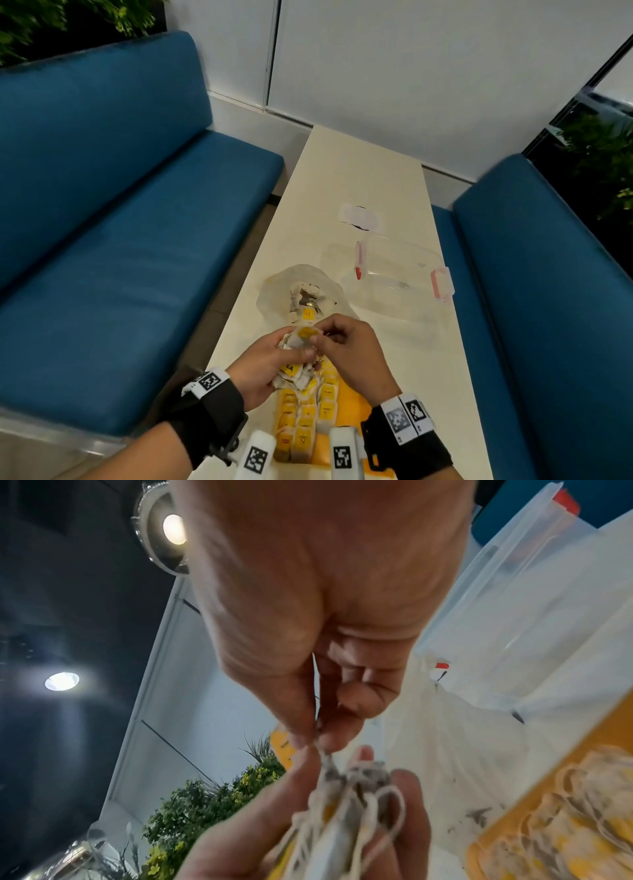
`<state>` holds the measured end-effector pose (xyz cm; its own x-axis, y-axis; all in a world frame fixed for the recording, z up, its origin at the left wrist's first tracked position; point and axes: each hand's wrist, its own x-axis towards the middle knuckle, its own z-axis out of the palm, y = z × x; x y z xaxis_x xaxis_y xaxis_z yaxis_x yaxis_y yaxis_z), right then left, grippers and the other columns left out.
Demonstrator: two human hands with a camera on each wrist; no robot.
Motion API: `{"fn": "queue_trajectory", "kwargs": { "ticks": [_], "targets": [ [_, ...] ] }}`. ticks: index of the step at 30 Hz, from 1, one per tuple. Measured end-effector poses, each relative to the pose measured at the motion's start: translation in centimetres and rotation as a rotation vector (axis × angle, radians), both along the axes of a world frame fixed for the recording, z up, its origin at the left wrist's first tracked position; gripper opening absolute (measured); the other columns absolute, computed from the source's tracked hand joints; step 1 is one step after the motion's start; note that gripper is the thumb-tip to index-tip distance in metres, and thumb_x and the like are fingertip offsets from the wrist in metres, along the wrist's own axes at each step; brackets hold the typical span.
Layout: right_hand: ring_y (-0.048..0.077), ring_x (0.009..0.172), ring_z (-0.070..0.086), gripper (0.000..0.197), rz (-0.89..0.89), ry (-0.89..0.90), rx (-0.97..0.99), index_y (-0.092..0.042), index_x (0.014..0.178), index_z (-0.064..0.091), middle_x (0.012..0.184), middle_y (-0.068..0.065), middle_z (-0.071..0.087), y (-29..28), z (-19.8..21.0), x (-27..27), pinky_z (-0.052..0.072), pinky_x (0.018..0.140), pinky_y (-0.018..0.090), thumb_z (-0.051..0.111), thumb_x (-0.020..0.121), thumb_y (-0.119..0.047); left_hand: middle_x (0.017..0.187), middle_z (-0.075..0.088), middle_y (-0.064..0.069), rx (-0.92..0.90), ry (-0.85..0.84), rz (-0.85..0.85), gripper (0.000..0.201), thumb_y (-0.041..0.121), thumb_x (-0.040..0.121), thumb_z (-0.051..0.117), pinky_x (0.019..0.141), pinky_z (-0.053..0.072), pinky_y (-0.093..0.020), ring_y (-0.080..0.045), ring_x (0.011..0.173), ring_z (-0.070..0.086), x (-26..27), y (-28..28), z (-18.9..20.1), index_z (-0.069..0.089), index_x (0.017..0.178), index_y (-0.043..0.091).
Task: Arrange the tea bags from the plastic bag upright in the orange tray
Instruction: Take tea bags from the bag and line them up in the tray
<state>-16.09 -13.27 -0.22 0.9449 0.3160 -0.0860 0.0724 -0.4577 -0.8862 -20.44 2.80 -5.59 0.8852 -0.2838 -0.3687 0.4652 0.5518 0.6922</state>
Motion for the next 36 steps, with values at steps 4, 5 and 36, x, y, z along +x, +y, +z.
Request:
{"fn": "queue_trajectory", "kwargs": {
  "ticks": [4, 5, 36],
  "targets": [
    [0.02, 0.067, 0.066, 0.008, -0.029, -0.042, -0.01, -0.018, 0.077, 0.072, 0.072, 0.001, 0.072, -0.3, 2.5, 1.0, 0.055, 0.066, 0.031, 0.08, 0.079, -0.014, 0.1, 0.065, -0.022, -0.023, 0.064, -0.013, 0.055, -0.001, 0.075, 0.079, 0.072, 0.058, -0.036, -0.038, 0.097, 0.064, -0.4, 0.4, -0.4, 0.061, 0.126, 0.001],
    [0.016, 0.065, 0.064, 0.01, -0.038, -0.072, 0.0, -0.019, 0.076, 0.072, 0.071, -0.001, 0.071, -0.6, 3.3, 1.4, 0.053, 0.063, 0.027, 0.08, 0.079, -0.014, 0.102, 0.065, -0.022, -0.027, 0.08, -0.008, 0.054, -0.003, 0.076, 0.079, 0.07, 0.058, -0.035, -0.038, 0.097, 0.065, -0.5, 0.5, -0.6, 0.061, 0.127, 0.003],
    [0.012, 0.056, 0.062, 0.017, -0.133, 0.395, -0.172, -0.009, 0.073, 0.063, 0.072, 0.014, 0.065, -8.7, -6.4, -5.1, 0.044, 0.049, 0.02, 0.077, 0.074, 0.002, 0.102, 0.066, -0.025, -0.025, 0.158, 0.027, 0.051, -0.001, 0.078, 0.073, 0.07, 0.06, -0.036, -0.032, 0.089, 0.069, -2.0, 1.1, -3.3, 0.061, 0.128, 0.006]
  ]
}}
